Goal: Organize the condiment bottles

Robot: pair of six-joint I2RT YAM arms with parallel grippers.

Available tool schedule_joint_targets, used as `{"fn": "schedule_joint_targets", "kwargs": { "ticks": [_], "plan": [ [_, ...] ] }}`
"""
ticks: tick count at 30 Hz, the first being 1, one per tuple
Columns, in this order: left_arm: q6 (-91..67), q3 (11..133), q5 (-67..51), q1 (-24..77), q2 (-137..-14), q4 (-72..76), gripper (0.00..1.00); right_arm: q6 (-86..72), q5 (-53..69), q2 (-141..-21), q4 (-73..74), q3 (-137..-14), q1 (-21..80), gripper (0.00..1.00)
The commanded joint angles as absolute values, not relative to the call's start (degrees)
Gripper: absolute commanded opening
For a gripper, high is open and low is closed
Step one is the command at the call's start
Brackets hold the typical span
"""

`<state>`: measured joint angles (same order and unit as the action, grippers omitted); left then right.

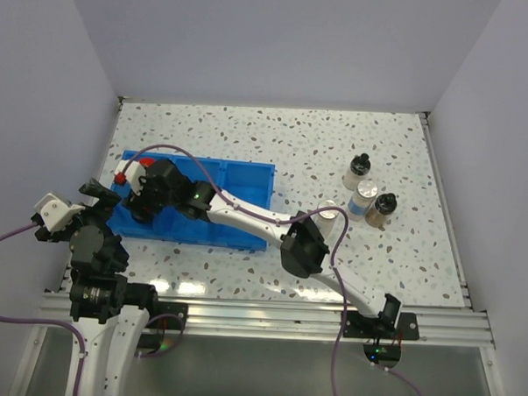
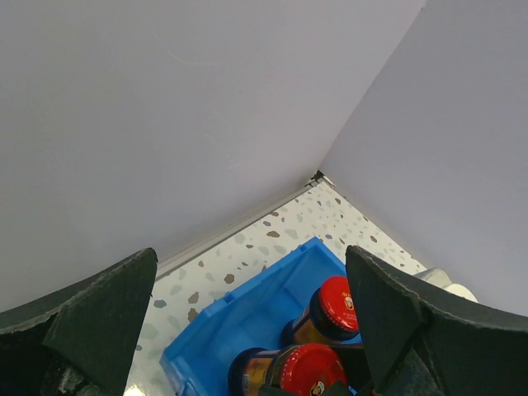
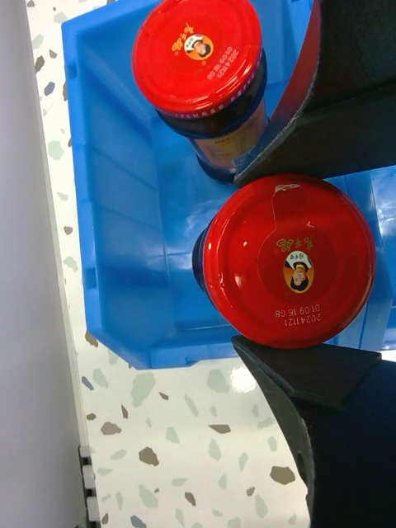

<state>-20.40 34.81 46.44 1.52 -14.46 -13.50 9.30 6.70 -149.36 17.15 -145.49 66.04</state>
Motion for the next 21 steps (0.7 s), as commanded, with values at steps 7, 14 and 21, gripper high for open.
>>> {"fn": "schedule_joint_targets", "kwargs": {
  "ticks": [7, 14, 21],
  "plan": [
    [-20.48, 35.16, 46.67, 1.14, -14.41, -11.6, 1.0, 11.25, 5.1, -145.9, 8.44, -148.09, 65.65, 0.82],
    [-19.69, 35.33, 46.32, 1.14, -14.77, -11.87, 1.0, 11.08, 6.15, -143.09, 9.4, -148.27, 65.65, 0.88],
    [-19.51, 35.6, 41.76, 1.14, -12.66, -12.74, 1.0, 16.69, 15.7, -133.97, 20.19, -145.2, 64.34, 0.99]
  ]
}}
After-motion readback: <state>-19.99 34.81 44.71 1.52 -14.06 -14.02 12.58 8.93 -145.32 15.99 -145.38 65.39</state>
